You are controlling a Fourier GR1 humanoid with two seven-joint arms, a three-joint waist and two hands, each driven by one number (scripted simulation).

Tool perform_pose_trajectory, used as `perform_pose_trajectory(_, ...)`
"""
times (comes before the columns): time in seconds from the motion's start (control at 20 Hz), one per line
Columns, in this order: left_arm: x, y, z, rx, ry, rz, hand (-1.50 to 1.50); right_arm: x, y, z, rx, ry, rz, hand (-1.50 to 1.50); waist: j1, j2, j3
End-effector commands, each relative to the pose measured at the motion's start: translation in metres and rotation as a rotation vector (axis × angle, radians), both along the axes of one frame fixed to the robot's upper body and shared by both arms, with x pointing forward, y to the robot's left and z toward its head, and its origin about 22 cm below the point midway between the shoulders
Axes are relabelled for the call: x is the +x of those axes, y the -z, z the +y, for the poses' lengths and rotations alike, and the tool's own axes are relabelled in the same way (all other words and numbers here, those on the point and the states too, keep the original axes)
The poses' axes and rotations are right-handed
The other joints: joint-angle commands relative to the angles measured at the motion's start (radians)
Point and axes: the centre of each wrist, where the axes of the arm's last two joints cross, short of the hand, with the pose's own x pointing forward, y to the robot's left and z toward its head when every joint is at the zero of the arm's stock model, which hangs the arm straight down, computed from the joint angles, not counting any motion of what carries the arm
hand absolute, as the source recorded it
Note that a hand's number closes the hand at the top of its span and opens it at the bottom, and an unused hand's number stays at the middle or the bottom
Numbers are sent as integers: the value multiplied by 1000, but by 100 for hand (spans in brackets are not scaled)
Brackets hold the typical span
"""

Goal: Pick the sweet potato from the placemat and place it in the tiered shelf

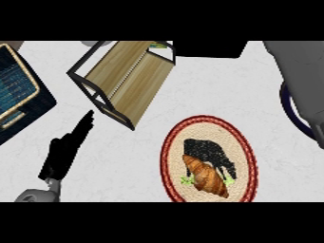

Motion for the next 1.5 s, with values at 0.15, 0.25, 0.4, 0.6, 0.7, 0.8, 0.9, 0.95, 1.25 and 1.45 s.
perform_pose_trajectory(0.15, 3, -1, -4, 18, 17, -12, 0, 9, -22, 56, 43, 52, -10, 150, 18, 10, -1)
perform_pose_trajectory(0.25, 8, -14, 4, -2, 2, -7, 0, 12, -5, 61, 15, 42, 22, 150, 17, 9, -1)
perform_pose_trajectory(0.4, 6, -5, -16, 5, 32, 3, 0, 10, -4, 83, -41, 30, -42, 150, 39, 19, -1)
perform_pose_trajectory(0.6, 14, -9, -11, -6, 56, -15, 0, 11, 1, 89, -90, -3, -32, 150, 49, 26, -2)
perform_pose_trajectory(0.7, 12, -14, -22, 3, 69, -26, 0, 3, 1, 122, -116, -22, -32, 150, 59, 24, -2)
perform_pose_trajectory(0.8, 11, -2, -20, 6, 47, -6, 0, 3, 13, 124, -102, -25, -23, 150, 56, 29, -2)
perform_pose_trajectory(0.9, 4, 0, -24, 8, 68, -31, 0, 3, 22, 129, -149, -32, 10, 150, 68, 30, -3)
perform_pose_trajectory(0.95, 13, -3, -25, -8, 62, -30, 0, 1, 19, 135, -148, -24, 3, 150, 68, 34, -3)
perform_pose_trajectory(1.25, 13, -10, -12, 18, 64, -46, 0, -2, 48, 145, -48, -138, 235, 150, 75, 34, -2)
perform_pose_trajectory(1.45, 18, -11, -25, -6, 87, -48, 0, 0, 71, 136, 195, -154, 579, -150, 100, 43, -2)
